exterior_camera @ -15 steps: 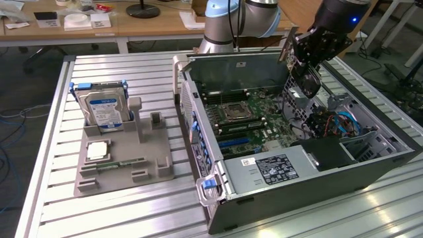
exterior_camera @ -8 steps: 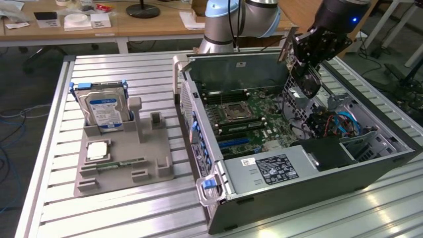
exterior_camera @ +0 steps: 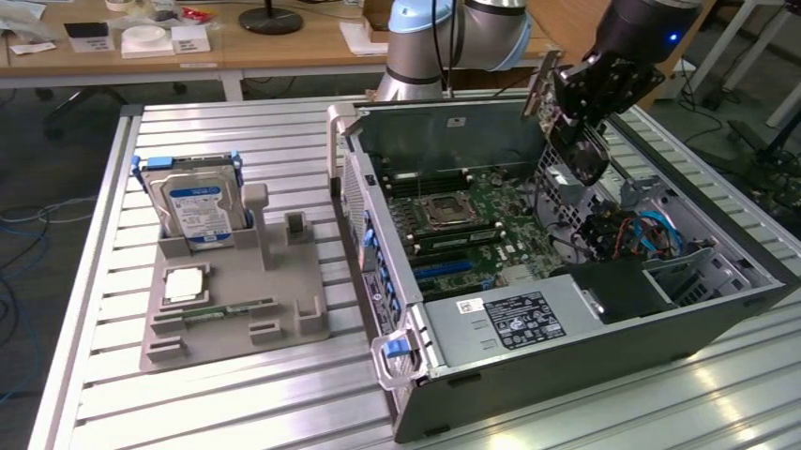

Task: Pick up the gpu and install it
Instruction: 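Insert the gpu into the slot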

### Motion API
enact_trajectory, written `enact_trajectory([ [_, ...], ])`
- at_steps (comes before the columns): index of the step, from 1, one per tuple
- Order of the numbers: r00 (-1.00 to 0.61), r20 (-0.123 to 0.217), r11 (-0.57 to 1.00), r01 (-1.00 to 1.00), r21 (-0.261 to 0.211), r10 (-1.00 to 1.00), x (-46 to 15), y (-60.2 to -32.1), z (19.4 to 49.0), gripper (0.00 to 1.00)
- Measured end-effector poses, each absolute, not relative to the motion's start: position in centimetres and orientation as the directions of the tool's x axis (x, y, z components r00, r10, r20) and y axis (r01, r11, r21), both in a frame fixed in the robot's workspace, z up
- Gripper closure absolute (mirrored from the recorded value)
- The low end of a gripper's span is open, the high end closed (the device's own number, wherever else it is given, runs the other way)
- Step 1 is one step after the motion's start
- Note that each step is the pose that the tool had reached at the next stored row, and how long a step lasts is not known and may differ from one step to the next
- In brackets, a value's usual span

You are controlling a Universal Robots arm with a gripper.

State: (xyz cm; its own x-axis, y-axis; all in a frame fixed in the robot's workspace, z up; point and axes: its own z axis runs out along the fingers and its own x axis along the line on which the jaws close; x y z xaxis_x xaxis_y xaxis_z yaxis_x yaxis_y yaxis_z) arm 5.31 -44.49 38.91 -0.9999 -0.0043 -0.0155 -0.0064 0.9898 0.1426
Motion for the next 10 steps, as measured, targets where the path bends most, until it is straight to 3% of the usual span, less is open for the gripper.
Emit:
enact_trajectory([
  [10,-0.999,-0.015,0.989,-0.049,0.143,-0.048,5.31,-44.49,38.91,0.73],
])
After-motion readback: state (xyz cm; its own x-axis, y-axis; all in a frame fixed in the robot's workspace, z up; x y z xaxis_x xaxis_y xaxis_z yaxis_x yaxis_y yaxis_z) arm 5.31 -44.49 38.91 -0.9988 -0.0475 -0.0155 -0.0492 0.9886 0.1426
